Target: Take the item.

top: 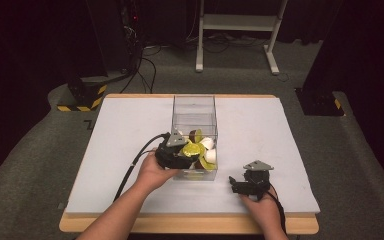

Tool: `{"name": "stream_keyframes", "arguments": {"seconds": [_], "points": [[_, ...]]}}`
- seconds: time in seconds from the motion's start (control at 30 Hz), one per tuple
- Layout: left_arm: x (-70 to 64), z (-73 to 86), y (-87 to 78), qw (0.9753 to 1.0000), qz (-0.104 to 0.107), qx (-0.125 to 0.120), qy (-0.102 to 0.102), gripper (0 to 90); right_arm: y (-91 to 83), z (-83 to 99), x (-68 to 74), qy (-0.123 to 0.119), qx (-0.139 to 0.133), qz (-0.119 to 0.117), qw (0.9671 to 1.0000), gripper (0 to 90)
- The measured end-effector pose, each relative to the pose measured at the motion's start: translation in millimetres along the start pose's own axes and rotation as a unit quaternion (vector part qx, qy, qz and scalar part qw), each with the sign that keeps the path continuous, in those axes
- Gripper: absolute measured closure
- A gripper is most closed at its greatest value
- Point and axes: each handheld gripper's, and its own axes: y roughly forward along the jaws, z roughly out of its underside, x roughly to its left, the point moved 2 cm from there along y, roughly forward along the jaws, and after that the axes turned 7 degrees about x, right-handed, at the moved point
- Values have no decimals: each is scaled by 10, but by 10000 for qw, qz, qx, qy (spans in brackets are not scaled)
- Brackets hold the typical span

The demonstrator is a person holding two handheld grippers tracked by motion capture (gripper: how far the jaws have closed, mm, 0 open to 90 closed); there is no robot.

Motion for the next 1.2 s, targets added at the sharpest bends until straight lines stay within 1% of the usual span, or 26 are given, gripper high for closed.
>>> {"name": "stream_keyframes", "arguments": {"seconds": [0.07,0.13,0.23,0.37,0.47,0.6,0.63,0.77,0.8,0.83,0.87,0.93,0.97,1.0,1.03,1.07,1.1,1.17,1.2], "points": [[-1,-3,-8,10000,14,-41,-34,375,0,0,0,-1,-1,0,10000,112],[7,-6,-22,10000,20,-20,4,375,0,0,0,-2,-1,0,10000,112],[5,-9,-27,10000,34,-66,-41,375,0,0,0,0,-1,1,10000,112],[17,-13,-49,10000,37,-56,1,375,0,0,0,-2,0,-1,10000,112],[18,-17,-58,9999,55,-112,-76,376,0,0,0,0,0,-1,10000,112],[30,-24,-74,9998,83,-123,-94,376,0,0,0,-1,-1,0,10000,112],[26,-27,-75,9997,88,-167,-146,376,0,0,0,1,0,-1,10000,112],[38,-34,-98,9996,88,-194,-179,375,0,0,0,0,0,0,10000,112],[49,-36,-109,9997,91,-168,-128,376,0,0,0,-1,-1,0,10000,112],[49,-36,-109,9997,91,-168,-128,376,0,0,0,-1,-1,0,10000,112],[49,-41,-122,9996,94,-208,-171,376,0,0,0,-1,-2,-1,10000,112],[61,-43,-139,9996,84,-209,-174,376,0,0,0,0,0,-1,10000,112],[65,-46,-145,9994,92,-244,-226,376,0,0,0,-1,-1,-1,10000,112],[79,-47,-157,9996,93,-218,-180,376,0,0,0,-1,-1,-1,10000,112],[79,-47,-157,9996,93,-218,-180,376,0,0,0,-1,-1,-1,10000,112],[90,-48,-170,9994,83,-239,-217,376,0,0,0,-1,-2,-1,10000,112],[102,-48,-181,9995,94,-226,-191,376,0,0,0,-1,-2,-1,10000,112],[106,-48,-188,9994,76,-249,-226,376,0,0,0,-1,-1,-1,10000,112],[127,-45,-207,9994,101,-240,-235,376,0,0,0,-1,-2,-2,10000,112]]}}
